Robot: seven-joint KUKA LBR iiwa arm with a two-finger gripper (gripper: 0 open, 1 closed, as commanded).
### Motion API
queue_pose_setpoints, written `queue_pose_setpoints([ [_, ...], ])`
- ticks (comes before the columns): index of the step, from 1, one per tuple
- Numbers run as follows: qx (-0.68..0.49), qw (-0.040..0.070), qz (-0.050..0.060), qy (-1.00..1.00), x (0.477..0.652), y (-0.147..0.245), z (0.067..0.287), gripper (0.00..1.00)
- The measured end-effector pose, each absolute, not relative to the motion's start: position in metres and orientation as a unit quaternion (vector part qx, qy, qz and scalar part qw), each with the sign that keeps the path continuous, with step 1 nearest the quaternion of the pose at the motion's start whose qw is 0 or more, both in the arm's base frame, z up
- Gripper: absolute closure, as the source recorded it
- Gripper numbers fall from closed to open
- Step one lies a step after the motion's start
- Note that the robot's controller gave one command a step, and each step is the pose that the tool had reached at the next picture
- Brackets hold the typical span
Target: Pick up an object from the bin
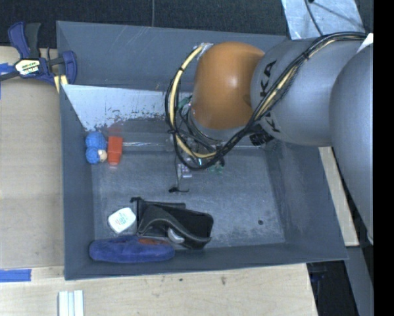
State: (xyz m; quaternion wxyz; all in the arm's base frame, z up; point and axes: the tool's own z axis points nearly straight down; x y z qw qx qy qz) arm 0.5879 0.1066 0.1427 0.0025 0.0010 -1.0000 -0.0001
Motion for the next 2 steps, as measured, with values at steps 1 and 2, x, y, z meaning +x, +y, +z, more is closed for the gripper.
queue_pose_setpoints([
  [1,-0.059,-0.012,-0.004,-0.998,0.549,0.139,0.09,0.0],
  [2,0.076,-0.002,-0.002,-0.997,0.513,0.231,0.1,0.0],
])
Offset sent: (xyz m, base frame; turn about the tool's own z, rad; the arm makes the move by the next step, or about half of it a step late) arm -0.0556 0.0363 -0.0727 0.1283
